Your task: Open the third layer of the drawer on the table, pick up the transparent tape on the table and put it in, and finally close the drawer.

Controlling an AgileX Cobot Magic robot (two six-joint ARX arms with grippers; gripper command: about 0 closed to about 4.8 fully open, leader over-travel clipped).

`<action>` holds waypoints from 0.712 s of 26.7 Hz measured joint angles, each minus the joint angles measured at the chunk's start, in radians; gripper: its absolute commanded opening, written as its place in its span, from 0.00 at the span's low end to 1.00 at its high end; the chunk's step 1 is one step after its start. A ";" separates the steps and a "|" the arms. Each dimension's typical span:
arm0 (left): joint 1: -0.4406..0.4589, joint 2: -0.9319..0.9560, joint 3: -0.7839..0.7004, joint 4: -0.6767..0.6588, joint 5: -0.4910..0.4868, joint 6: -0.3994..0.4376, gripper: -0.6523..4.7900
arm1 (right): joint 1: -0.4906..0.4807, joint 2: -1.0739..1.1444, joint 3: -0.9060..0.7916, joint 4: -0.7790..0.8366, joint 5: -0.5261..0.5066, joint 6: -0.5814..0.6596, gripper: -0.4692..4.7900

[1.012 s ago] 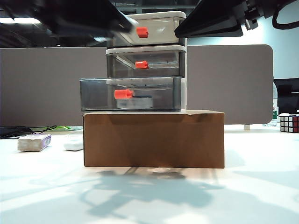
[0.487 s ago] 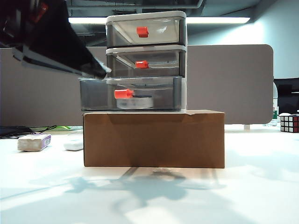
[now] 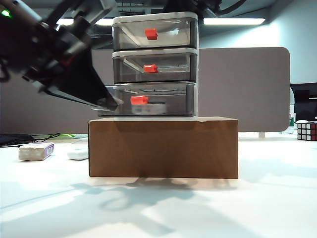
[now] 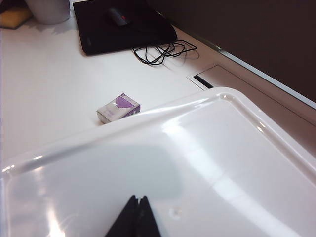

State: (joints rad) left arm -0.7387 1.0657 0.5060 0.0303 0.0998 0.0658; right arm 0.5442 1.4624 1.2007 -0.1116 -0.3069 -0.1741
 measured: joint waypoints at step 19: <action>-0.002 0.154 0.000 0.333 -0.218 0.008 0.11 | 0.000 -0.005 0.000 -0.026 0.019 -0.034 0.08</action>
State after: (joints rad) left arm -0.7406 1.2201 0.5060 0.3630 -0.1184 0.0742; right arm 0.5446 1.4578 1.2011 -0.1375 -0.2878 -0.2081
